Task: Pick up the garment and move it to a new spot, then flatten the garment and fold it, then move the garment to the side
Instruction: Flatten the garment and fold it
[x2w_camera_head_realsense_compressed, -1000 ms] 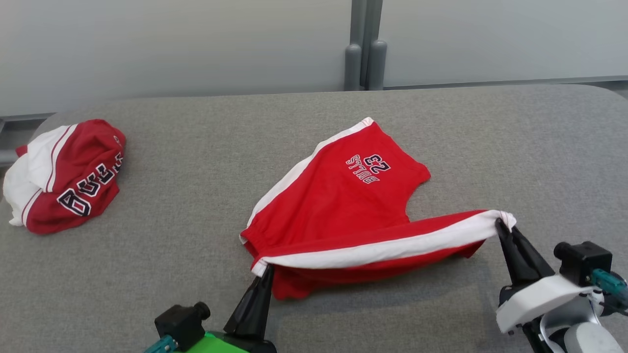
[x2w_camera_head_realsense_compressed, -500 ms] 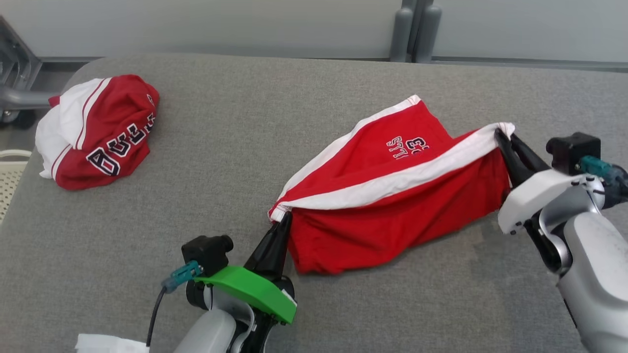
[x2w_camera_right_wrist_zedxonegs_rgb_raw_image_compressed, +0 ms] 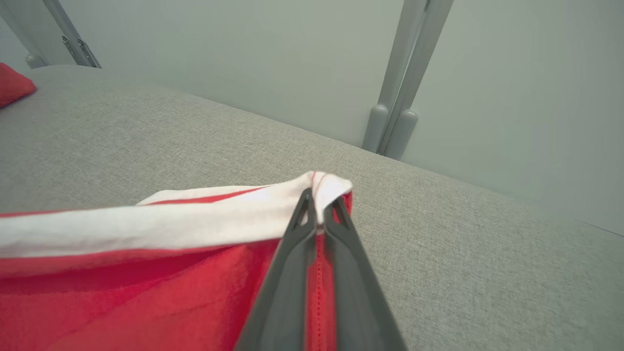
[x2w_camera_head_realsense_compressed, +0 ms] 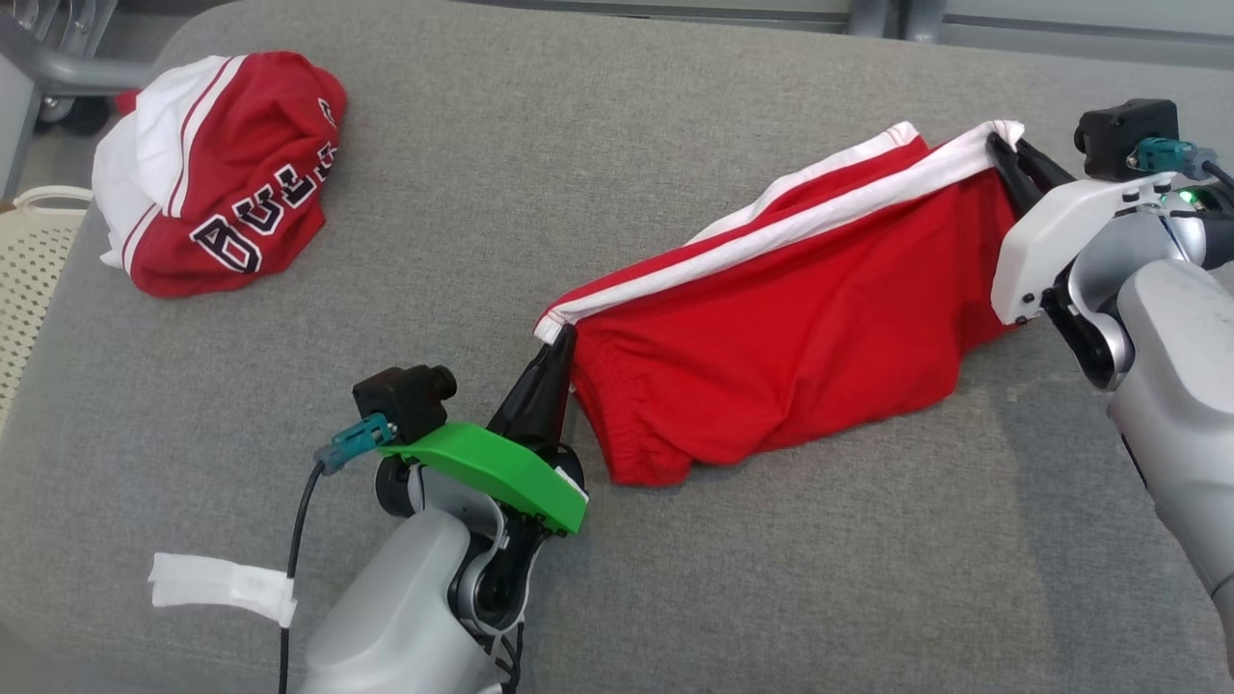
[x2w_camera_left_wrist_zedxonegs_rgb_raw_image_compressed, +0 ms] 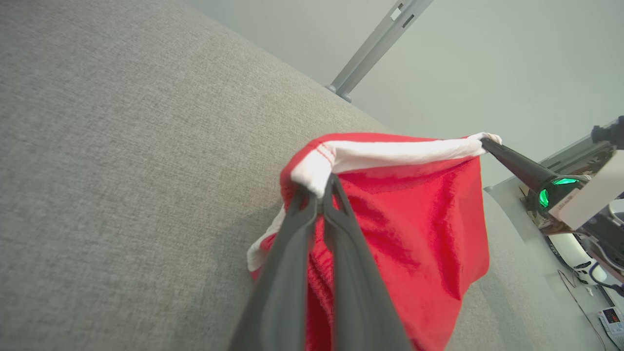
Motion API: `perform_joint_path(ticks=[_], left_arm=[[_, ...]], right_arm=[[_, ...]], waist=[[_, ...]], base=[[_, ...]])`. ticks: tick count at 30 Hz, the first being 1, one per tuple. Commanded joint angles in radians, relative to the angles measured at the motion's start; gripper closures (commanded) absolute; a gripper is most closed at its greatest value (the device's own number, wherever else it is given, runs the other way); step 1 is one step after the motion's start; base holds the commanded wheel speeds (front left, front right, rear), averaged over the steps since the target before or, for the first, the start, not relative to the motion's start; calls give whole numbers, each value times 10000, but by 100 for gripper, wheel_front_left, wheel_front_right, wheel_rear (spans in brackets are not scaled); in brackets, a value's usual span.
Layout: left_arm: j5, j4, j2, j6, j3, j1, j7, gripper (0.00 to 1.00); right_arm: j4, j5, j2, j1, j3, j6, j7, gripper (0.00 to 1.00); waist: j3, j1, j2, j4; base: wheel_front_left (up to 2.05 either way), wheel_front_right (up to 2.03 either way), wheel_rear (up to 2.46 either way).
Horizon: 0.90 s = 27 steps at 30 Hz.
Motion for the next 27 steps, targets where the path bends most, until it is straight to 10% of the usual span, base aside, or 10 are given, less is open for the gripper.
perform_joint_path(ticks=[1, 22, 24, 25, 27], left_arm=[[-27, 30, 13, 38, -34, -223, -72, 100], [-1545, 1040, 10, 420, -1139, -1440, -339, 100], [-1589, 1036, 10, 438, -1138, -1445, -341, 100], [-1606, 1012, 10, 452, -1107, -1455, -342, 76], [-1476, 931, 11, 507, -1009, -1462, -343, 28]], right_arm=[[93, 81, -86, -155, 65, -1, -12, 100], [2871, 1595, -52, -2599, 2764, -1, -364, 100], [2984, 1716, -32, -2698, 2944, -1, -462, 40], [3023, 1781, -7, -2743, 3029, -1, -491, 0], [3091, 1907, -3, -2832, 3201, -1, -590, 0]], waist=[[310, 0, 53, 282], [754, 0, 53, 566], [766, 0, 53, 576], [763, 0, 53, 577], [753, 0, 53, 576]], base=[[0, 0, 0], [0, 0, 0], [0, 0, 0], [0, 0, 0], [0, 0, 0]])
